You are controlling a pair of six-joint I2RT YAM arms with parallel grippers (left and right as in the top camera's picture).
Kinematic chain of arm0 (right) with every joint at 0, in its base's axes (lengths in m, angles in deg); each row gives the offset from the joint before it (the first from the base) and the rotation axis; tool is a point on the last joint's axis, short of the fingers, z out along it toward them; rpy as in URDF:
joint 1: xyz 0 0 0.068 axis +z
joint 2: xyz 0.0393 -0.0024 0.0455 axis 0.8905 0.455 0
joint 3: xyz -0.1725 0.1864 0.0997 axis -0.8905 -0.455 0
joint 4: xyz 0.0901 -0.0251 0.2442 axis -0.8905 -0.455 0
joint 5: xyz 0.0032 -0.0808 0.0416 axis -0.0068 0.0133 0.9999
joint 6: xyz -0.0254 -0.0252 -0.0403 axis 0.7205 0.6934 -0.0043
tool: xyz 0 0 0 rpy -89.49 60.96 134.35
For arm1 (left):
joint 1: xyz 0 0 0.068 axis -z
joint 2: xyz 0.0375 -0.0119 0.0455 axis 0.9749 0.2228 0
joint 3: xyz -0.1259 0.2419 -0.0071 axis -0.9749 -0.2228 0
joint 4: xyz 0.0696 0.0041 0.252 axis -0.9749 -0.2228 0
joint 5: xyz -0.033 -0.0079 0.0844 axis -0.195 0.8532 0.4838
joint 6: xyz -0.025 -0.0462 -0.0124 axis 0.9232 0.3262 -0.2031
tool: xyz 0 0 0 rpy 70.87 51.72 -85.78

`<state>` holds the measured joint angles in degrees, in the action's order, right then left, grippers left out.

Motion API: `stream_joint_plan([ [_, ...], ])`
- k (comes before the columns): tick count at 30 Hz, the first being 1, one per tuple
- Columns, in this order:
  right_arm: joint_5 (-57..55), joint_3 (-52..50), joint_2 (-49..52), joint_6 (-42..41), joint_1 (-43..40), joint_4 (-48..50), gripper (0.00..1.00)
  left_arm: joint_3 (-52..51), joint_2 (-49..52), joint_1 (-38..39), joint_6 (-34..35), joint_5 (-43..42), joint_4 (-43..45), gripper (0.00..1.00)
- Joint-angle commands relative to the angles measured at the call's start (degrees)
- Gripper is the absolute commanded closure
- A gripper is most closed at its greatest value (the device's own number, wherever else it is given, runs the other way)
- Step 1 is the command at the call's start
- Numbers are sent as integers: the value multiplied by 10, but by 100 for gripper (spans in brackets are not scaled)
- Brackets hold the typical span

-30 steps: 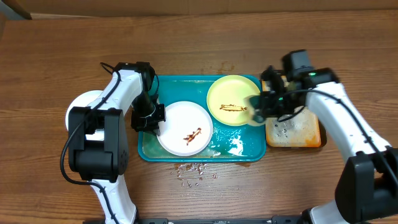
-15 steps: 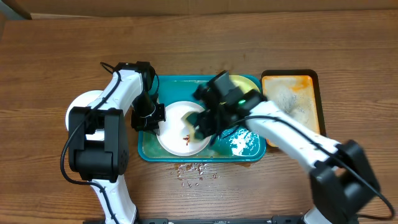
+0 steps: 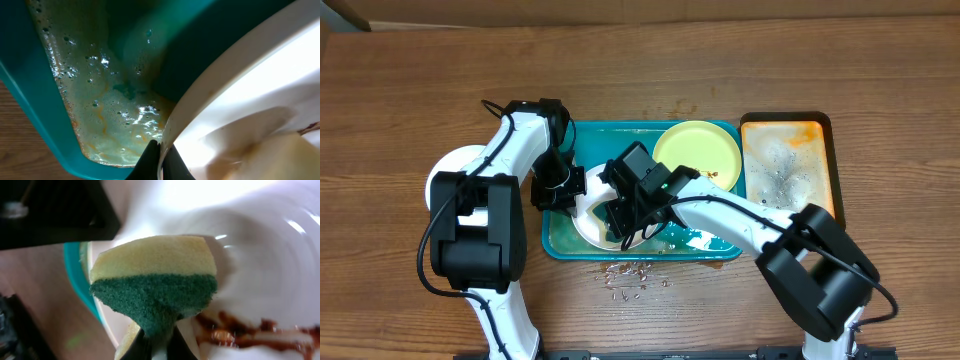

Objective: Clean dirty plates on tray and stack at the side
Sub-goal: 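Scrub the white plate held by left gripper with the sponge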

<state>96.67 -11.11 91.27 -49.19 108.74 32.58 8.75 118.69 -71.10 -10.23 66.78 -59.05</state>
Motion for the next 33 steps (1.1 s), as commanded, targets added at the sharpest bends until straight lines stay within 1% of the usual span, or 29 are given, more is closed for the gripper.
stream_joint_plan([
  [1, -20, 2, 21, -9, 3, 11, 96, 8, 7, 5, 10, 12, 1, 96],
  [4, -59, 2, 31, -15, 3, 3, 96, 8, 7, 5, 10, 12, 1, 96],
  [7, -180, 2, 30, -77, -2, -28, 96, 8, 7, 5, 9, 12, 0, 96],
  [9, -229, 2, 30, -106, -9, -46, 96, 8, 7, 5, 9, 13, -2, 96],
  [14, -289, 2, 30, -111, -28, -65, 96, 6, 7, 5, 9, 14, -1, 96],
  [17, -317, 2, 30, -111, -33, -52, 96, 5, 7, 5, 9, 14, -1, 96],
  [21, -366, 2, 30, -87, -36, -12, 96, 5, 7, 5, 9, 14, 0, 96],
  [23, -360, 2, 30, -30, -36, 21, 96, 5, 7, 5, 9, 14, 0, 96],
  [24, -343, 4, 30, 14, -36, 35, 96, 5, 7, 5, 9, 14, 0, 96],
  [26, -322, 12, 28, 64, -33, 34, 96, 5, 7, 5, 9, 14, 1, 96],
  [28, -325, 30, 9, 76, -30, 10, 96, 5, 7, 5, 9, 14, 2, 96],
  [33, -348, 36, -59, 69, -34, 8, 96, 5, 7, 5, 9, 14, 4, 96],
])
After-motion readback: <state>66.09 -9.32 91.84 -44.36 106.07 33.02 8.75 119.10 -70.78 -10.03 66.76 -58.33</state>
